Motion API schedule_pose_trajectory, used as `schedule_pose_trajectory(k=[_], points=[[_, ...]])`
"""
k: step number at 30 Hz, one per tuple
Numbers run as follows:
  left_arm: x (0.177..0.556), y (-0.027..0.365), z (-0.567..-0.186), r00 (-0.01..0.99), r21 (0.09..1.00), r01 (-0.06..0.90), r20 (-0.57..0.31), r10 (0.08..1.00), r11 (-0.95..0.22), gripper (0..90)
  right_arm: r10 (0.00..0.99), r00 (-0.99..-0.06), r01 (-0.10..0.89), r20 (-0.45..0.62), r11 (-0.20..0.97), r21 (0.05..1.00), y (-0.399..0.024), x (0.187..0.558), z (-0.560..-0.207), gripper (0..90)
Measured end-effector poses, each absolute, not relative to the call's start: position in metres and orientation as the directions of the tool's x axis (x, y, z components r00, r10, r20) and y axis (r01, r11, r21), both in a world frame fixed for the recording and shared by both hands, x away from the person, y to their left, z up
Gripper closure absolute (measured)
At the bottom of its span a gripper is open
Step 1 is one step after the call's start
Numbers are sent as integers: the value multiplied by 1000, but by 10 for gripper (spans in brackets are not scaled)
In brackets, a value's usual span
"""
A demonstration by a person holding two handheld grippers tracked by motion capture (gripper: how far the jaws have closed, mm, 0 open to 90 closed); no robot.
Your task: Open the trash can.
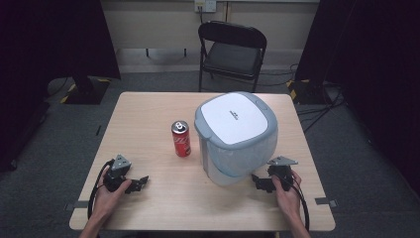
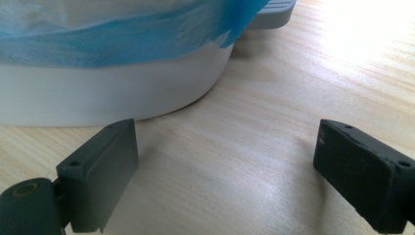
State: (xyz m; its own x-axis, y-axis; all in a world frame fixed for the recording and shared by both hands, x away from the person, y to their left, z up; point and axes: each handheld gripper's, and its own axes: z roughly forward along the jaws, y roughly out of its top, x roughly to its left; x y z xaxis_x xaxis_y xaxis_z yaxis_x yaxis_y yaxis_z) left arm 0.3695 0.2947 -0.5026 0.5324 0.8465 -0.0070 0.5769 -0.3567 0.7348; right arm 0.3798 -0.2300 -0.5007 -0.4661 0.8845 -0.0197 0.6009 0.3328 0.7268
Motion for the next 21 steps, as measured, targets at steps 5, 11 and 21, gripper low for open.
schedule_pose_trajectory(k=[5,11,21], points=[[372,290,-501,513,717,601,-7,858,-354,94,883,-469,604,-17,334,724,-232,382,-500,99],[372,293,-498,494,724,621,-65,867,-300,164,885,-466,613,-4,326,719,-234,378,-496,182],[374,264,-476,557,767,549,-41,829,-331,199,899,-437,619,24,282,733,-250,380,-485,237]])
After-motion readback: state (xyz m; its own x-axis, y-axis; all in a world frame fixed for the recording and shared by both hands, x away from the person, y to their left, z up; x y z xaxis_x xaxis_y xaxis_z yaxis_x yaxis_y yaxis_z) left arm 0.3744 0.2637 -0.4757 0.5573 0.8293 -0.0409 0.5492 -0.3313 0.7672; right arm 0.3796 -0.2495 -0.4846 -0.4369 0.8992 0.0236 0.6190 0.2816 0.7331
